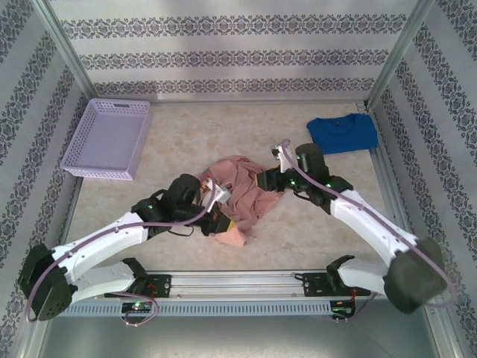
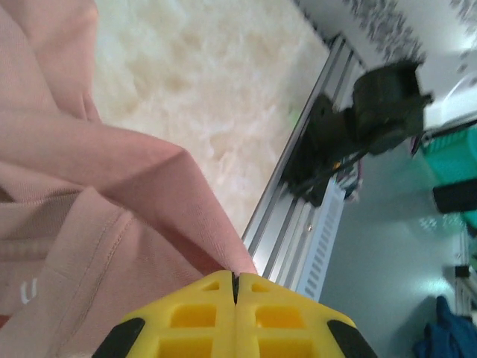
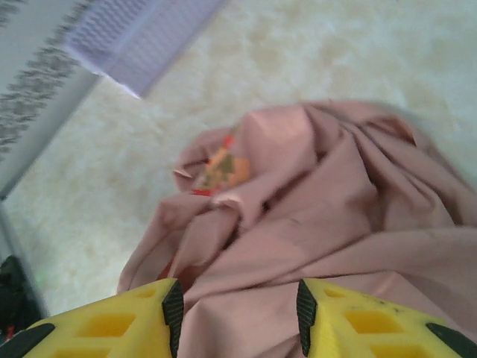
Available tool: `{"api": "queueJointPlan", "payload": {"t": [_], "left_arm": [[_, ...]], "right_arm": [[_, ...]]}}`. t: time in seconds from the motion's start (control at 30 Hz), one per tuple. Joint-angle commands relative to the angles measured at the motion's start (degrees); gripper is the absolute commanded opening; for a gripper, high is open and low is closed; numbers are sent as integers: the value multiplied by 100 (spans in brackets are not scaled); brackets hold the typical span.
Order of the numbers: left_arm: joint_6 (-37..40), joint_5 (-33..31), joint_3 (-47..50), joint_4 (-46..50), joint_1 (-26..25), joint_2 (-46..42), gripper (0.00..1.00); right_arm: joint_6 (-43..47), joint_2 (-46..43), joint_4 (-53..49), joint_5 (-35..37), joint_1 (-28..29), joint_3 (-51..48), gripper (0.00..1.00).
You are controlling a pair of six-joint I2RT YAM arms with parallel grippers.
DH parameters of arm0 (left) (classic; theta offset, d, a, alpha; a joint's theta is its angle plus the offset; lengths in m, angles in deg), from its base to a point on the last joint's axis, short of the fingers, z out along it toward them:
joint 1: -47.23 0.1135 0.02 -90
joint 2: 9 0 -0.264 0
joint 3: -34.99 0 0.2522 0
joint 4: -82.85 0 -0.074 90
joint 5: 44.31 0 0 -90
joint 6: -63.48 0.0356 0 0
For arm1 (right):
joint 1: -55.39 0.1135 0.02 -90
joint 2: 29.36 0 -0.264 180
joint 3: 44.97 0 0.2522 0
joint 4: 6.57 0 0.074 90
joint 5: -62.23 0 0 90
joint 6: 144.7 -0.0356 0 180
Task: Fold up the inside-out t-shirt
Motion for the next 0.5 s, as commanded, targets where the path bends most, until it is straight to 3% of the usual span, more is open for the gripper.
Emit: {"api": "queueJointPlan", "payload": {"t": [0.0, 0.07, 0.2, 0.33, 0.4, 0.47], "left_arm": [[243, -159, -55, 165, -132, 241, 22], [284, -439, -254, 481, -132, 335, 39], [112, -1759, -347, 754, -14, 127, 57], [-553, -2761, -293, 917, 523, 360, 60], [-844, -2845, -266, 979, 825, 564, 60], [-883, -2600, -258, 812, 962, 802, 60]], "right_arm": [[-763, 518, -397, 671, 417, 127, 49], [-948, 809, -500, 976, 776, 231, 51], [-1288, 1187, -447, 1261, 1171, 224, 57], [-1385, 1454, -413, 1349, 1304, 224, 59], [-1363, 1447, -400, 1405, 1328, 185, 57], [-1247, 1446, -493, 1536, 1308, 170, 46]]}}
